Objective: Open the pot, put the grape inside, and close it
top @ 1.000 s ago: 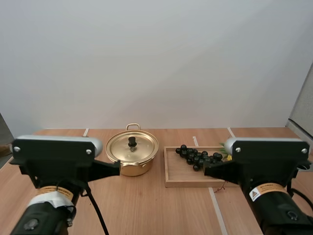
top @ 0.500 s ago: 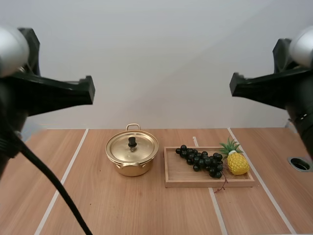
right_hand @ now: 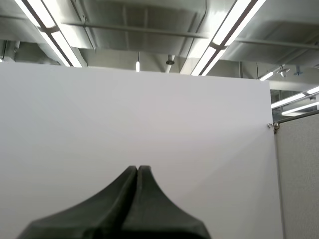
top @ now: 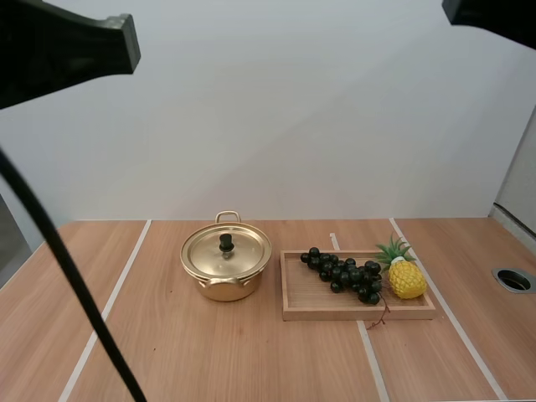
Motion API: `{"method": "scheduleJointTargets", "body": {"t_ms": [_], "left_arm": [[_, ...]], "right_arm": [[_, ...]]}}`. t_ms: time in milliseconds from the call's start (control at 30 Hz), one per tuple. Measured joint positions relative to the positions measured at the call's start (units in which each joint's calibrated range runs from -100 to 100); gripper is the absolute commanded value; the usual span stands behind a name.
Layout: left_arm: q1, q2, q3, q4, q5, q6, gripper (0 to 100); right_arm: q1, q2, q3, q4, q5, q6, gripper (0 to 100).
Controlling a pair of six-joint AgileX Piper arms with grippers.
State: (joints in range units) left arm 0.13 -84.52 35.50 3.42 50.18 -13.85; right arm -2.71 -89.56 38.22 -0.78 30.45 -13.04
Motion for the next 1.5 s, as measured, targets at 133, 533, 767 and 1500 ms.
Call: {"method": "scheduleJointTargets", "body": {"t_ms": [133, 533, 767, 1500], "left_arm": [[0.00, 8.76, -4.21, 0.12, 1.55, 0.00, 0], [0.00, 27.22, -12.76, 0.22, -0.56, 2.45, 0], [0.00, 36.72, -15.37, 0.22, -3.55, 2.78, 0], [0.00, 37.33, -15.46, 0.22, 1.72, 17.18, 100]], "right_arm": [[0.00, 10.70, -7.11, 0.00, 7.40, 0.00, 0], [0.00, 33.36, -18.66, 0.00, 20.74, 0.00, 0], [0.00, 41.41, -20.27, 0.00, 22.25, 0.00, 0], [0.00, 35.75, -20.48, 0.00, 17.55, 1.33, 100]]}}
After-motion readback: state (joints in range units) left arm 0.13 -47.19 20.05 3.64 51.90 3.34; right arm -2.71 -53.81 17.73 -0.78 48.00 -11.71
